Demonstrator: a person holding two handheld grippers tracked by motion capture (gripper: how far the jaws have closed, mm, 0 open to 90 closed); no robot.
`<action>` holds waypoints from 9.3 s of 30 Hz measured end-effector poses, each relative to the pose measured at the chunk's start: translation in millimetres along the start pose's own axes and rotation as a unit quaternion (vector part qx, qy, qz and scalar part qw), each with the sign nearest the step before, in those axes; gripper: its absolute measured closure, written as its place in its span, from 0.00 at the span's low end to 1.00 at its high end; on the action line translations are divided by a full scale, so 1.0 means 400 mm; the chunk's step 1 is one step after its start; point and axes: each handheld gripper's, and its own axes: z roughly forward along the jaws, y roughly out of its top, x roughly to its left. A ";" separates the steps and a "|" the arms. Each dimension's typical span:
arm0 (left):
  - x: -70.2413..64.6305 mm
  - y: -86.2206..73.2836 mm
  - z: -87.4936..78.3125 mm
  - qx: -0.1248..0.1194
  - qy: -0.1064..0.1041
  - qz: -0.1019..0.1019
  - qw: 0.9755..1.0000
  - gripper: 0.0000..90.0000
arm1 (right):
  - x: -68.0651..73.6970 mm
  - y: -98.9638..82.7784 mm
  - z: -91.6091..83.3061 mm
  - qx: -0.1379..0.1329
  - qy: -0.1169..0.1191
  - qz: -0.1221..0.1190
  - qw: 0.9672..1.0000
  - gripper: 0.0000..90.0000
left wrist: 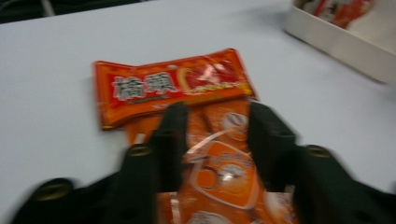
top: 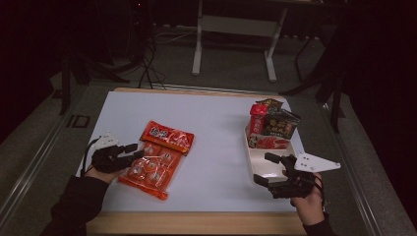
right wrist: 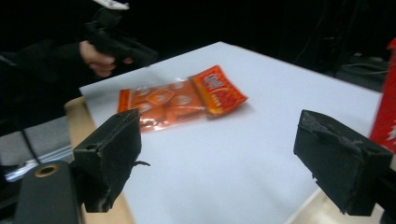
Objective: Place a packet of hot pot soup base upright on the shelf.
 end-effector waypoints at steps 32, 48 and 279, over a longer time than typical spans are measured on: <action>0.041 -0.020 0.165 0.121 0.061 0.023 0.991 1.00 | 0.002 -0.037 0.000 0.010 0.002 0.019 1.000 0.17; -0.053 0.007 0.233 0.131 0.009 0.069 0.989 1.00 | 0.003 -0.036 -0.002 0.009 0.005 0.021 1.000 0.17; -0.256 0.213 0.220 -0.003 -0.102 0.046 0.994 1.00 | 0.013 0.025 -0.005 -0.005 -0.056 -0.013 0.998 0.11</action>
